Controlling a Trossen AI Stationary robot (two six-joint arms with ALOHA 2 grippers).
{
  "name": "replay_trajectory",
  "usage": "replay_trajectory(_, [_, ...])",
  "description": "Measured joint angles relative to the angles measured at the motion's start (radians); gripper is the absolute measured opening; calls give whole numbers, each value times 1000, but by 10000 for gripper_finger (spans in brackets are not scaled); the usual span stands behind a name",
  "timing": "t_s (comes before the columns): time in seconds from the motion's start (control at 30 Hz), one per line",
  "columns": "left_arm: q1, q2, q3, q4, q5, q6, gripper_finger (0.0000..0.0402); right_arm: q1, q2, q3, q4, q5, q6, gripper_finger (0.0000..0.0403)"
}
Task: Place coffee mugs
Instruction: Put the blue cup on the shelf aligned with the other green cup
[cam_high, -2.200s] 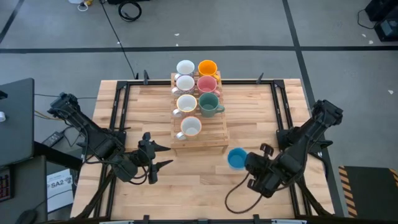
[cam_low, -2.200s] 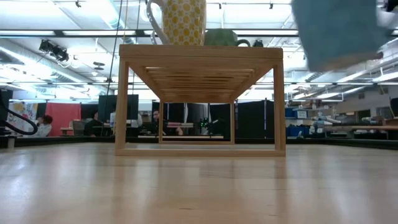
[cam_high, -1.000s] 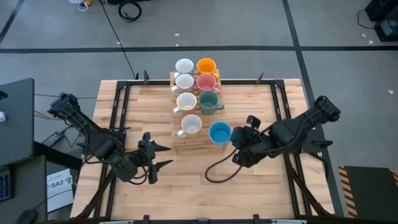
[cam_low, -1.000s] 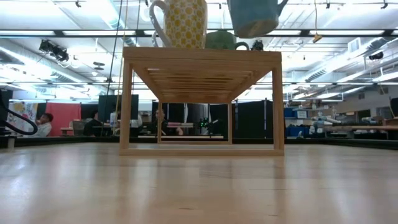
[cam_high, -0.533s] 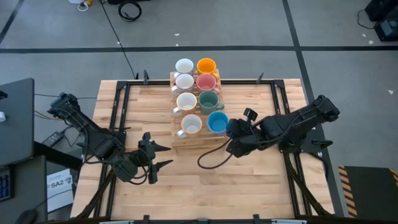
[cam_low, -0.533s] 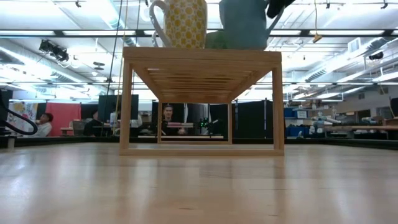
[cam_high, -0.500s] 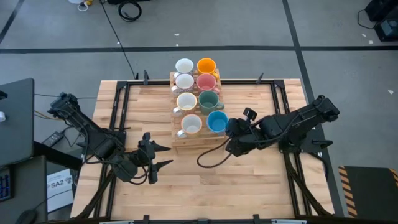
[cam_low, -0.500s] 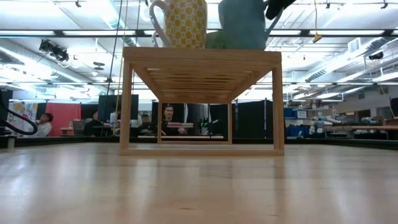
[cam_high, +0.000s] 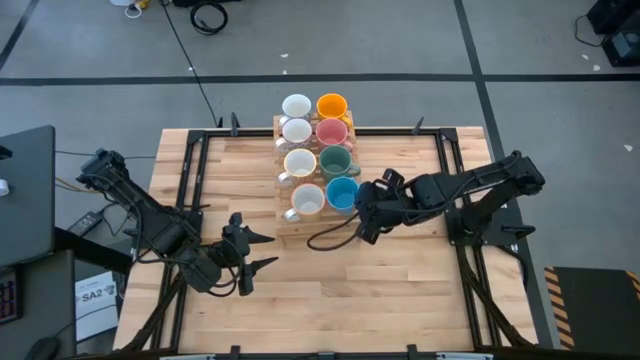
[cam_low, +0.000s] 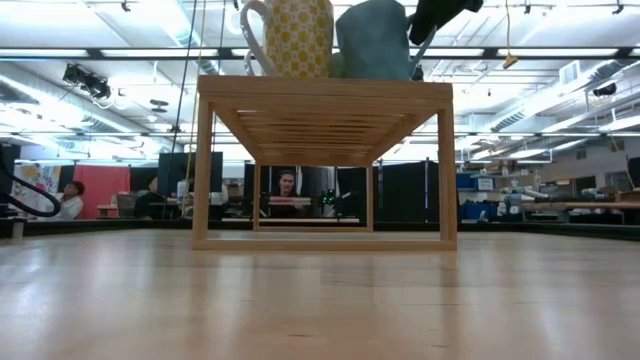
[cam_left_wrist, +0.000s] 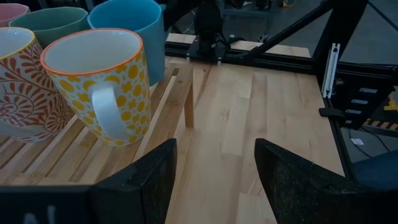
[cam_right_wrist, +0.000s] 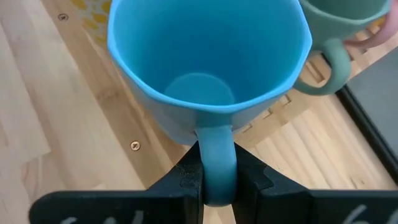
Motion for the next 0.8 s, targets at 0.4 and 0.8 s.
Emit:
replay_trajectory(0.4, [0,0,0,0,0,0,224,-47,0,0,31,-83,1,55])
replay_trajectory(0.8, [0,0,0,0,0,0,224,-61,0,0,31,-99,0,69])
